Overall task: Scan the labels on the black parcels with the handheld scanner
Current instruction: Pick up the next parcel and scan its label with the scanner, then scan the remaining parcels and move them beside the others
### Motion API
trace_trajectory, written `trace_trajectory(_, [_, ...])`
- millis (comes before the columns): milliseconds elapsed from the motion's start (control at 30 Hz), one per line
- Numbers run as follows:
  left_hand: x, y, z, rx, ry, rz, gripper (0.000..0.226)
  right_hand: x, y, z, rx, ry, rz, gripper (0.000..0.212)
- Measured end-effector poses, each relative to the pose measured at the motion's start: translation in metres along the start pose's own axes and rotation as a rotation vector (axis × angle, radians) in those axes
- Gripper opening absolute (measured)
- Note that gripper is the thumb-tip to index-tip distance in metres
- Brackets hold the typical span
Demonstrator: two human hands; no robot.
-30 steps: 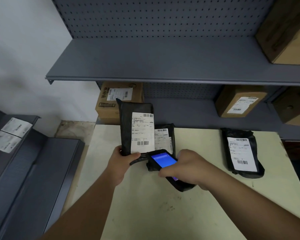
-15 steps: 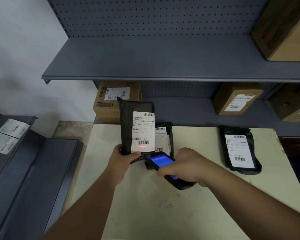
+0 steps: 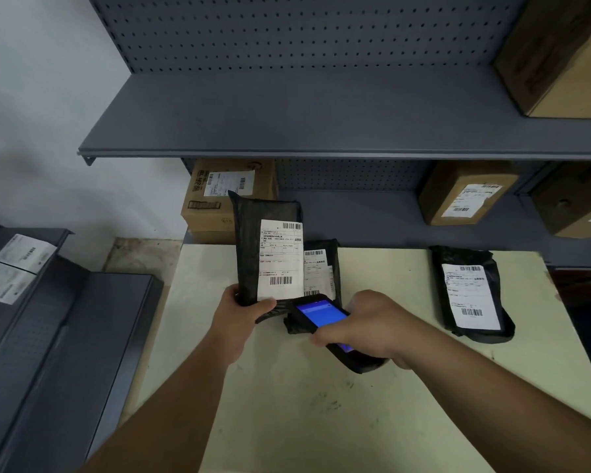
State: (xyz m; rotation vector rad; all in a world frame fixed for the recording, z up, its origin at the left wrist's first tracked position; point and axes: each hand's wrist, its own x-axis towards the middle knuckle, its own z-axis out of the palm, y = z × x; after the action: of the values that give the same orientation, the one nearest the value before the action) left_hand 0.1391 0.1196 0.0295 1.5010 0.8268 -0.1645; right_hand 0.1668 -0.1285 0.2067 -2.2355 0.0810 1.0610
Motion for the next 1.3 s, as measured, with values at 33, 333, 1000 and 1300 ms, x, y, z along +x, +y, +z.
trace_trajectory(33, [0.000, 0.000, 0.000, 0.008, 0.001, 0.002, 0.078, 0.001, 0.000, 0.000, -0.006, -0.001, 0.005, 0.041])
trace_trajectory(333, [-0.003, 0.002, 0.003, -0.024, 0.002, 0.000, 0.085, 0.004, 0.006, -0.001, -0.006, 0.000, 0.013, 0.040])
trace_trajectory(1000, [-0.033, 0.016, 0.128, -0.075, -0.196, -0.135, 0.035, 0.007, 0.065, -0.054, 0.209, 0.106, 0.043, 0.049])
trace_trajectory(1300, [-0.041, -0.001, 0.213, 0.022, -0.282, -0.268, 0.010, 0.009, 0.113, -0.087, 0.281, 0.143, 0.064, 0.034])
